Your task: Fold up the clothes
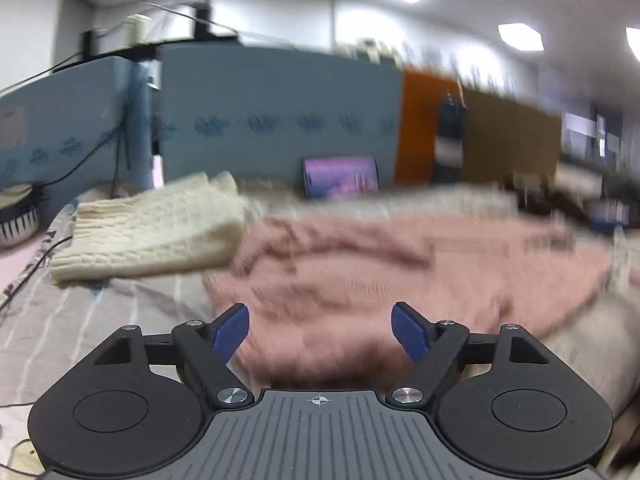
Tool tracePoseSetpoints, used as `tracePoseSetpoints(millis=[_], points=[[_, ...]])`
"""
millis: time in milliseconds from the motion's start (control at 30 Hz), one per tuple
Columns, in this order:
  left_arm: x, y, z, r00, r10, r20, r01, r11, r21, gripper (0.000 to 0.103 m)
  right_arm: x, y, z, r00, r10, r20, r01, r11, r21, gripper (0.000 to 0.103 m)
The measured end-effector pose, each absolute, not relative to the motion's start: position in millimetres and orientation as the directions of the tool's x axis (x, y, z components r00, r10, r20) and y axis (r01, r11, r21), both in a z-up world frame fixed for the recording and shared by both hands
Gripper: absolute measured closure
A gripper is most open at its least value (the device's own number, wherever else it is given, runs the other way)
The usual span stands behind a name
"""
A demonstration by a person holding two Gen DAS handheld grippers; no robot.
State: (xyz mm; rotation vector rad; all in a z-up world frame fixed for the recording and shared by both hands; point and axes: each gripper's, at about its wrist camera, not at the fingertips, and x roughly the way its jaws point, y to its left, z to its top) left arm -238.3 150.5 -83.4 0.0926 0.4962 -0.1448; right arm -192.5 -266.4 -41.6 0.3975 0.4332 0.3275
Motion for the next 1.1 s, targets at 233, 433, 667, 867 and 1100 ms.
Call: tracePoseSetpoints(millis=[233, 433, 667, 867, 1100], points=[[-234, 154, -105, 0.833, 0.051, -0.55, 0.041, 0.987, 0.153, 0.017, -165, -159, -67, 0.582, 0.691, -0.43, -0.456, 0.714, 0.53, 0.023], [-244, 166, -100, 0.866, 0.018, -0.5, 0.026, 0.996, 0.082, 0.017, -166, -105, -80, 0.533, 0.66, -0.53, -0.505, 0.75, 0.426, 0.05], [-247, 172, -84, 0.92, -0.059, -0.387, 0.044, 0.998, -0.047, 0.017, -181, -114, -58, 0.559, 0.724, -0.404, -0.594, 0.689, 0.415, 0.086], [-229, 162, -79, 0.923, -0.142, -0.358, 0.121, 0.989, -0.079, 0.011, -179, -117, -38, 0.625, 0.693, -0.36, -0.581, 0.721, 0.377, 0.086], [-212, 137, -102, 0.868, -0.072, -0.491, 0.156, 0.979, 0.133, 0.01, -182, -103, -60, 0.691, 0.543, -0.477, -0.54, 0.827, 0.158, 0.031]])
